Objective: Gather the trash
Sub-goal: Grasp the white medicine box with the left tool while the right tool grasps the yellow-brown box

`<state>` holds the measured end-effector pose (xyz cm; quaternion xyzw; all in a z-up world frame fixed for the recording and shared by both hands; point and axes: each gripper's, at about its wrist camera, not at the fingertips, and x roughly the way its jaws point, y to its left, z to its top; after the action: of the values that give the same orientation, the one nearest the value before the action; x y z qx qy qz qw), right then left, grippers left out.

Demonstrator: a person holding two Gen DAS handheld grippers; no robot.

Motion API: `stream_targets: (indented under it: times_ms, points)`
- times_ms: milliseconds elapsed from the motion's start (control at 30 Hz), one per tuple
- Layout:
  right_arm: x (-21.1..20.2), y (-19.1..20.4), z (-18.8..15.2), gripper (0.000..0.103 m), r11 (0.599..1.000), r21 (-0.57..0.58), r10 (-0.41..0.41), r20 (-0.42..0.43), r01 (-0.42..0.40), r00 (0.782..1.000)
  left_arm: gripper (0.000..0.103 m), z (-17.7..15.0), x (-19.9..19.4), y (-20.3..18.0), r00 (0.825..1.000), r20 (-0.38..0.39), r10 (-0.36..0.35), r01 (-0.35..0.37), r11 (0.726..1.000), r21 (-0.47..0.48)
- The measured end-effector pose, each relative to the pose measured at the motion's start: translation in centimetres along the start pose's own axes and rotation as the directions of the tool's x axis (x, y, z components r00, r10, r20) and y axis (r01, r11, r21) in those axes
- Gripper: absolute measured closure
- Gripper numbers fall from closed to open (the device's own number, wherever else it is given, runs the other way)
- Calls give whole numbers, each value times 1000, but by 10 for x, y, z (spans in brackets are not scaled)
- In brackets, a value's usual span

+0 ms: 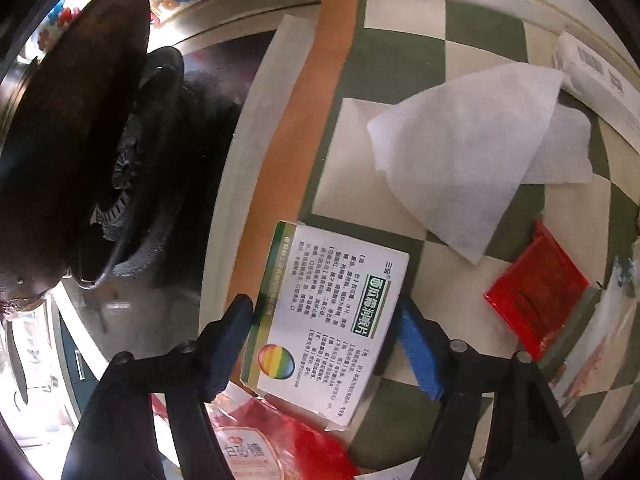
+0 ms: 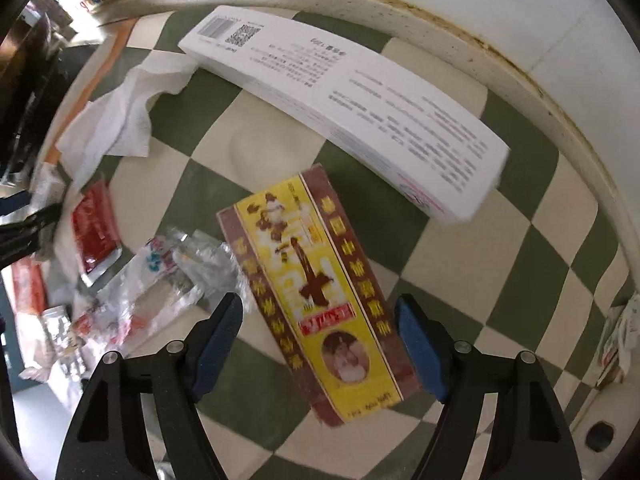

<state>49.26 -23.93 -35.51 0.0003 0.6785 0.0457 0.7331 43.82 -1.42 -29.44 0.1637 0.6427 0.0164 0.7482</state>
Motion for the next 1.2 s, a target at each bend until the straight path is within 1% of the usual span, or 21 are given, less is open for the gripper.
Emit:
stream_targets:
  times_ms: [167,200,233,267,300,333,400,433,467,533,567,633,667,733,833,967,1033,1067,1100,1133,1200]
  points:
    - [2,-13,-23,23,1000,-22,-17,-29,17,999,36,-7,-13,-15,1000,3,14,-14,1000,-20]
    - [4,-16,-27,23,999,-23,-29,-33,28,999,47,-6,-13,-19,1000,2,21,-21,999,-31]
    - [9,-18,-31,23,999,-24,-32,-35,31,999,68,-10,-18,-22,1000,5,22,-21,999,-47]
    - [10,-21,-36,26,999,-23,-31,-36,30,999,71,-12,-21,-29,999,14,46,-45,997,-55]
    - [10,-23,-41,31,1000,-19,-19,-28,19,999,82,-16,-27,-33,998,17,58,-57,996,-62]
    - [11,-22,-48,31,1000,-18,-20,-12,19,1000,88,-18,-29,-35,999,14,44,-43,996,-74]
    - [13,-27,-56,33,1000,-20,-14,8,14,1000,89,-26,-32,-37,1000,8,4,-4,995,-99]
    - [7,-26,-65,33,1000,-15,4,18,-3,1000,88,-30,-35,-35,1000,20,-7,9,993,-116]
    - [1,-27,-73,34,1000,-11,16,32,-16,999,88,-34,-38,-28,998,30,-48,52,987,-153]
    - [-11,-26,-86,34,1000,-8,19,40,-19,999,84,-45,-39,-9,986,46,-158,164,957,-239]
    - [-16,-27,-95,34,1000,6,28,44,-28,999,80,-45,-39,-13,982,54,-182,190,945,-265]
    - [-22,-31,-107,34,999,35,37,49,-38,998,50,-50,-32,-1,972,52,-229,234,926,-295]
    - [-25,-33,-117,34,998,56,26,55,-29,998,44,-50,-28,3,969,46,-242,245,924,-293]
    - [-28,-35,-120,34,997,76,3,53,-7,999,38,-46,-22,7,974,35,-223,224,939,-262]
    - [-15,-43,-131,33,993,117,19,-18,-16,1000,34,-30,-15,2,989,22,-149,151,973,-177]
    - [-10,-47,-145,33,994,106,18,-35,-14,999,25,-19,-11,2,998,15,-67,68,993,-100]
    - [-8,-48,-136,33,994,112,19,-35,-15,999,21,-7,-2,4,1000,8,-4,5,998,-62]
    - [-9,-49,-135,33,993,115,21,-34,-17,999,19,-6,2,8,1000,5,5,-5,998,-55]
    - [-9,-49,-120,33,993,117,22,-35,-18,999,19,-4,4,14,1000,5,-15,15,998,-60]
    - [-10,-50,-122,33,993,120,22,-34,-18,999,19,0,7,21,999,-2,-39,39,997,-70]
    - [-7,-47,-114,36,993,119,24,-32,-20,999,28,12,15,33,997,-5,-82,81,993,-85]
